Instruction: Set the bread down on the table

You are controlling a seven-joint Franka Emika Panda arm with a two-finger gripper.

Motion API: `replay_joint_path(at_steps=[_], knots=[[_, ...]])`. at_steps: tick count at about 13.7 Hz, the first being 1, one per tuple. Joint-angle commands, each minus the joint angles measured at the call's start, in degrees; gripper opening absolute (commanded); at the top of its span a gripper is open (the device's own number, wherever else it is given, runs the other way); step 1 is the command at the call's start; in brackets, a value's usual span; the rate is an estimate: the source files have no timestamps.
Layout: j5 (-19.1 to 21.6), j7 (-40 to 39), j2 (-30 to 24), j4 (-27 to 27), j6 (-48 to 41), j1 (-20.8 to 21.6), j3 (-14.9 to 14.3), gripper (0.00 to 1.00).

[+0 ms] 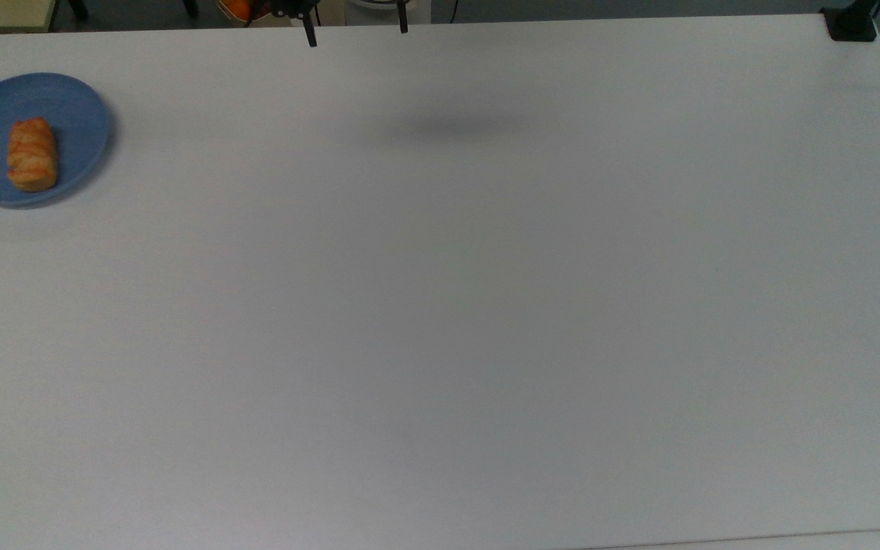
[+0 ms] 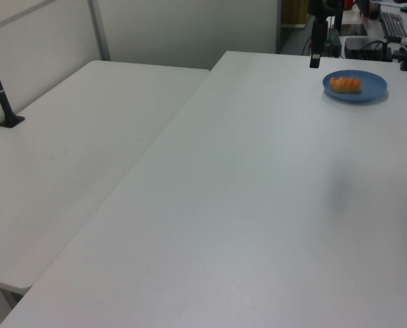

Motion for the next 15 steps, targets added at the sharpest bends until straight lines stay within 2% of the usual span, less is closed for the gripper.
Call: replay_joint_path(at_steps=[1,12,15], knots=[[0.1,1.1,-0.3,0.1,-1.1,1.4,-1.1,1.0],[0.1,-0.2,-0.6,-0.2,-2.0,1.0,-1.1,1.0],[-0.2,-6.7,-0.6,-0.2,-3.0,-0.5,-1.1,1.0]])
